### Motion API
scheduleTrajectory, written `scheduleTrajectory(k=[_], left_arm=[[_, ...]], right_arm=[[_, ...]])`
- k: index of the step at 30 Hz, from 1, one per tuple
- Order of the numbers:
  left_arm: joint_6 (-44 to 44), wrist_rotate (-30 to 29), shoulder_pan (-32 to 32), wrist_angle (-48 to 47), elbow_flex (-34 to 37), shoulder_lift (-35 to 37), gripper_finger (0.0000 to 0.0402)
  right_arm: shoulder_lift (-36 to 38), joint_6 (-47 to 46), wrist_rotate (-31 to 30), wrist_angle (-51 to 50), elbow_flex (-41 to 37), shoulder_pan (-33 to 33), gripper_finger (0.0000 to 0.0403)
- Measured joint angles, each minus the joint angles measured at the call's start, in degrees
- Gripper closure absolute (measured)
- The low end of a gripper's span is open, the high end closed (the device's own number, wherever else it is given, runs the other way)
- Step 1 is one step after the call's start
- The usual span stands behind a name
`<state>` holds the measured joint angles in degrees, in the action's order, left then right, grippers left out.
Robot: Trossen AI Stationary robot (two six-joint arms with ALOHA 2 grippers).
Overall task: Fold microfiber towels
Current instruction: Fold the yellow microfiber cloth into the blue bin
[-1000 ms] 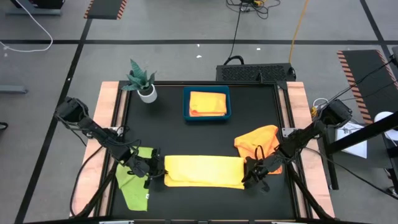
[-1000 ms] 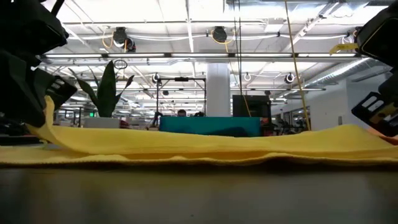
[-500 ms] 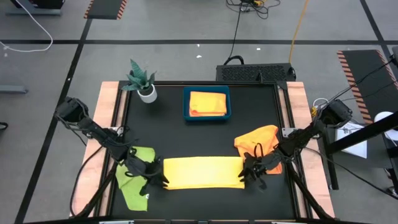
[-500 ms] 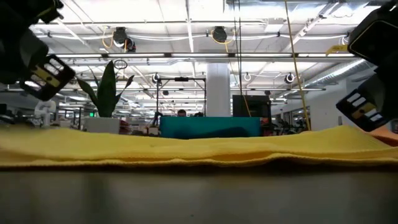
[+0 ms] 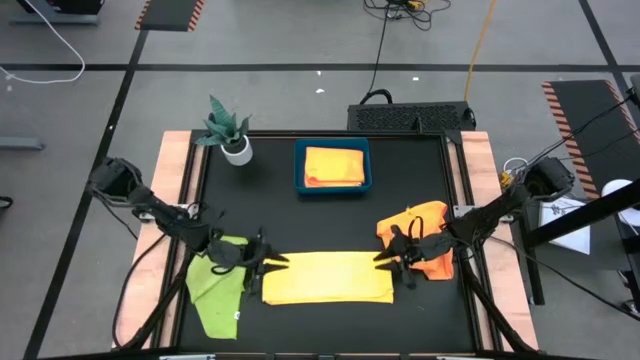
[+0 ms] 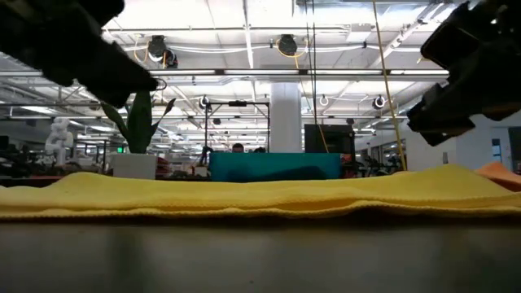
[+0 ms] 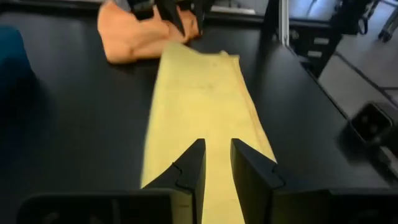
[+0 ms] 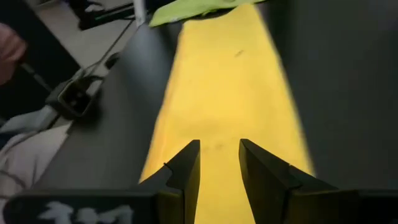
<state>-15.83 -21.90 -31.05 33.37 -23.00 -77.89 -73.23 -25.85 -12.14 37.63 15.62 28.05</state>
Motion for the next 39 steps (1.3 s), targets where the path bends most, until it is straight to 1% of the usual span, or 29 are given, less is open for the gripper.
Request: scheduleTrajectory(k=[5, 8, 10, 13, 16, 20, 24, 28, 34, 36, 39], left_arm=[[2.81, 3.92, 3.89, 6.01, -0.02, -1.23, 0.0325], [8.16, 6.79, 4.13, 10.89, -0.02, -3.20, 0.0321], [9.81, 6.83, 4.31, 13.89, -0.02, -5.02, 0.0312], [9.18, 6.55, 5.51, 18.57, -0.06, -7.74, 0.0284], [7.19, 6.44, 7.14, 21.28, -0.10, -11.24, 0.0247], [6.05, 6.40, 8.88, 24.06, -2.36, -16.20, 0.0202], [6.94, 7.33, 10.26, 23.94, -7.47, -21.50, 0.0175], [8.69, 11.08, 12.12, 23.71, -13.80, -27.04, 0.0166], [8.57, 16.11, 16.16, 21.74, -22.03, -33.48, 0.0166], [7.17, 17.80, 17.98, 19.61, -24.30, -34.76, 0.0165], [4.45, 22.17, 20.84, 17.21, -27.98, -36.91, 0.0165]], right_arm=[[4.31, -0.63, 0.13, -3.72, 0.00, -2.64, 0.0288], [6.38, -2.60, 0.20, -10.17, 0.00, -4.24, 0.0264], [7.13, -6.19, 0.27, -15.60, -0.04, -5.48, 0.0243], [7.18, -9.76, 3.48, -19.85, -0.04, -6.91, 0.0210], [6.77, -11.49, 7.16, -19.65, -0.04, -7.82, 0.0186], [6.78, -12.49, 8.03, -20.16, -0.04, -7.72, 0.0182], [6.79, -12.50, 8.15, -22.12, -0.04, -7.36, 0.0206], [6.78, -12.50, 7.98, -24.27, -0.04, -7.36, 0.0245], [6.79, -9.89, 7.89, -25.40, -0.04, -7.36, 0.0322], [6.84, -8.32, 7.83, -25.01, -0.04, -7.34, 0.0350], [7.30, -6.09, 7.78, -23.98, -0.04, -7.45, 0.0388]])
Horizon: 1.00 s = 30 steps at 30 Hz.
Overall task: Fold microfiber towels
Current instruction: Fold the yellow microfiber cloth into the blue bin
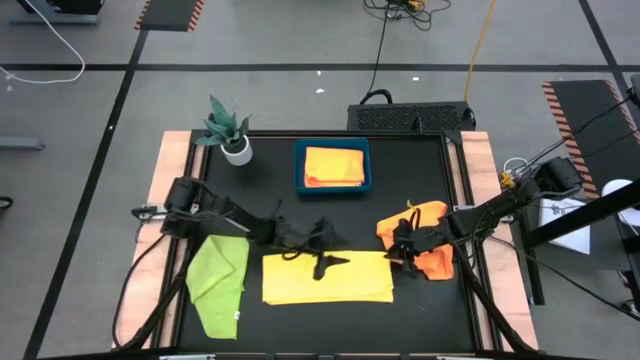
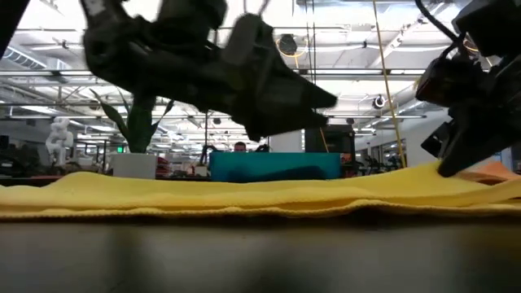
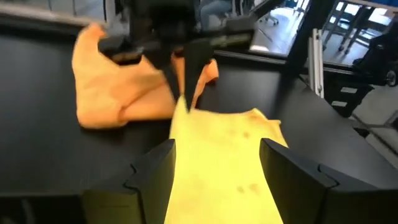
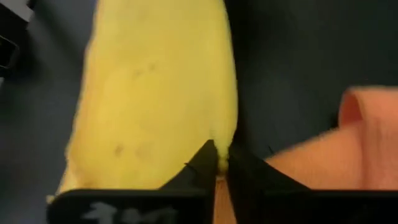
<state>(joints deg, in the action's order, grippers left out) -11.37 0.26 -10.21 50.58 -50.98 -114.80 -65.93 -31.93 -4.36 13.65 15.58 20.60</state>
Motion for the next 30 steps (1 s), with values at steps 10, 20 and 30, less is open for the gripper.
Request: scheduleTrajectory(k=[10, 20, 30], left_arm=[[-4.01, 11.75, 5.15, -3.10, -12.30, -7.48, 0.0165], [-4.27, 13.25, 5.84, -12.16, -19.64, -8.08, 0.0164], [-7.44, 14.78, 6.37, -13.82, -19.89, -8.03, 0.0165]], right_arm=[[1.65, 10.91, -1.69, 9.23, 0.07, -0.02, 0.0396], [1.66, 18.71, -1.64, 13.64, 0.01, -0.02, 0.0400], [1.64, 20.86, -1.27, 19.27, 0.01, -0.02, 0.0400]])
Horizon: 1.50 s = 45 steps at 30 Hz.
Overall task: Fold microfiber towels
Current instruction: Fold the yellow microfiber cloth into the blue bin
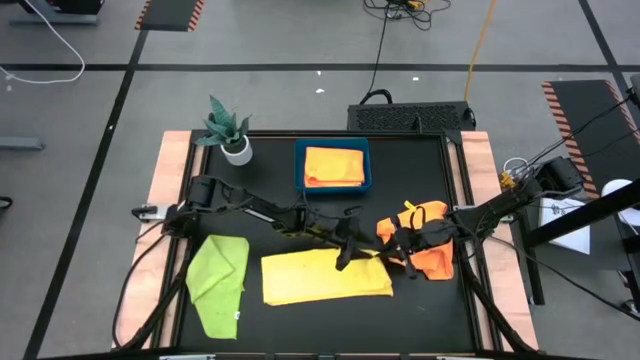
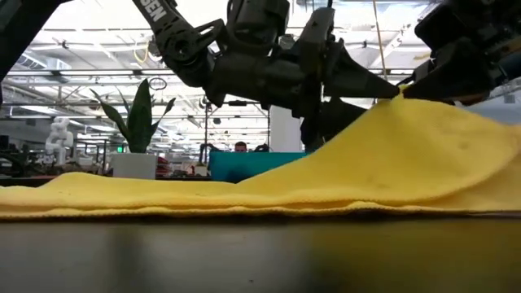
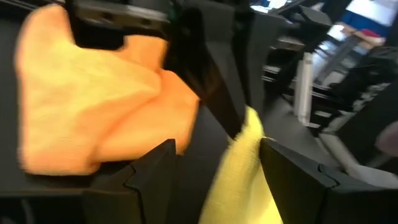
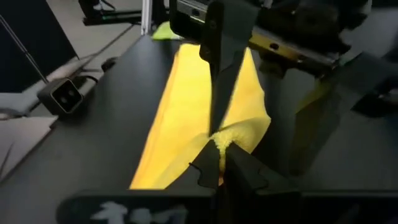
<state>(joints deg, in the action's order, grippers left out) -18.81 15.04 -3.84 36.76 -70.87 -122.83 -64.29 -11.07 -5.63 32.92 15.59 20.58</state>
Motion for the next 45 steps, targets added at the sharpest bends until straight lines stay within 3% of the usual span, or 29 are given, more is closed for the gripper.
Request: scheduleTrajectory(k=[8, 11, 15, 20, 22, 27, 32, 38, 45], left_arm=[[-2.78, 4.90, -0.04, 0.17, 0.00, 0.00, 0.0166], [-2.54, 4.93, -0.04, 0.15, 0.00, 0.00, 0.0185], [-0.85, 4.95, -0.04, 0.15, 0.00, 0.00, 0.0247], [3.47, 5.85, 0.01, 0.25, 0.00, 0.00, 0.0366], [5.16, 6.12, 0.13, 0.30, 0.00, 0.00, 0.0389], [8.00, 6.11, 0.65, 0.26, 0.00, 0.00, 0.0397], [11.54, 6.31, 0.78, -2.47, -0.02, 1.74, 0.0398], [16.80, 2.18, 0.74, -9.27, -0.02, 5.52, 0.0399], [20.61, -2.08, 0.76, -14.06, -0.05, 9.40, 0.0400]], right_arm=[[0.02, -0.45, -0.06, 1.26, 0.00, 0.00, 0.0400], [0.02, -0.90, -0.06, 1.12, 0.00, 0.00, 0.0400], [0.02, -1.74, 0.46, 0.89, 0.00, 0.00, 0.0400], [0.02, -1.94, 1.22, 1.29, 0.00, -0.06, 0.0398], [0.02, -2.51, 1.23, 1.77, 0.00, -0.60, 0.0390], [0.02, -7.28, 1.29, 1.37, 0.00, -1.29, 0.0349], [0.02, -13.90, 1.36, -2.38, 0.00, -0.79, 0.0282], [0.00, -20.96, 1.13, -0.95, -1.82, 1.87, 0.0206], [-0.02, -26.25, -8.10, 4.88, -7.65, 5.34, 0.0180]])
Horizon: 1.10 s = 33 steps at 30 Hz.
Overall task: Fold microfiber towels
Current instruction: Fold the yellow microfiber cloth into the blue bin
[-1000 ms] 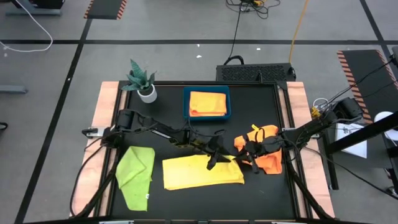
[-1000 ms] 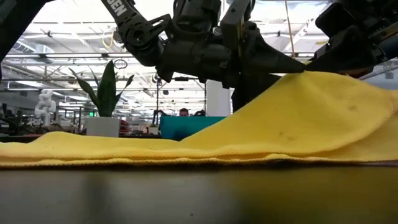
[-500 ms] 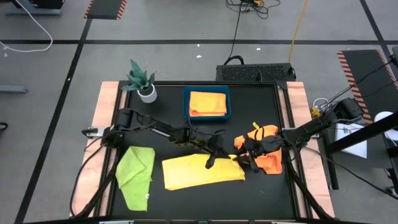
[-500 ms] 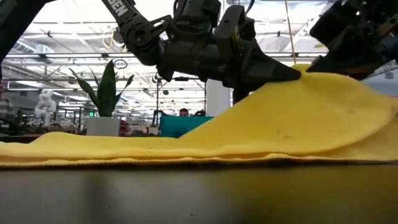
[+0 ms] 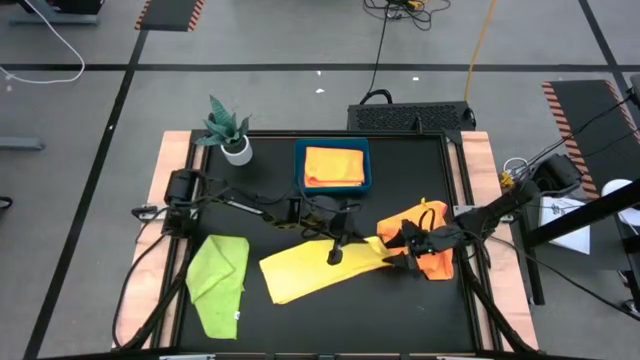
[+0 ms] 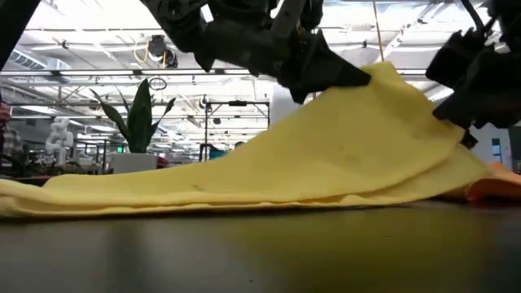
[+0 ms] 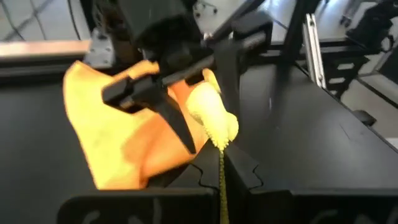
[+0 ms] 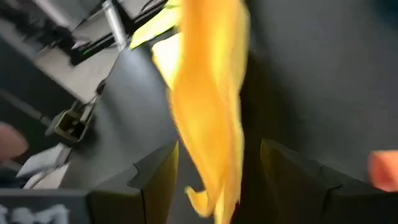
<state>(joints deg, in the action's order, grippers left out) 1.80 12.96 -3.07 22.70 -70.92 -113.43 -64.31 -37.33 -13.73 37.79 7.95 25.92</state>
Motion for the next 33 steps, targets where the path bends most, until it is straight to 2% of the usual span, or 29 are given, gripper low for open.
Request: scheduleTrajectory(k=[7, 14, 17, 22, 27, 30, 33], left_arm=[[0.70, -8.37, -0.18, -1.26, -0.02, 2.00, 0.0401], [0.70, -13.25, -0.22, -1.43, 0.00, 3.54, 0.0401], [0.73, -13.54, -0.22, -1.23, 0.00, 4.04, 0.0401], [0.75, -14.65, -0.22, -1.65, 0.00, 5.38, 0.0401], [0.77, -16.12, -0.46, -3.57, 0.05, 7.37, 0.0401], [0.77, -17.05, -0.86, -3.32, 0.00, 8.06, 0.0401], [1.33, -18.86, -1.84, -5.05, 0.11, 9.49, 0.0401]], right_arm=[[-0.02, -1.30, -12.20, 10.73, -4.49, 4.70, 0.0191], [-0.18, -1.02, -25.16, 11.42, -4.59, 7.25, 0.0192], [-0.26, -1.15, -28.43, 11.24, -4.61, 7.20, 0.0193], [-0.26, -0.62, -28.59, 11.23, -4.63, 7.09, 0.0201], [-0.24, 2.00, -28.58, 12.65, -4.63, 7.09, 0.0257], [-0.22, 7.54, -28.49, 16.97, -4.66, 7.09, 0.0311], [-0.17, 15.61, -26.74, 25.42, -4.59, 7.17, 0.0371]])
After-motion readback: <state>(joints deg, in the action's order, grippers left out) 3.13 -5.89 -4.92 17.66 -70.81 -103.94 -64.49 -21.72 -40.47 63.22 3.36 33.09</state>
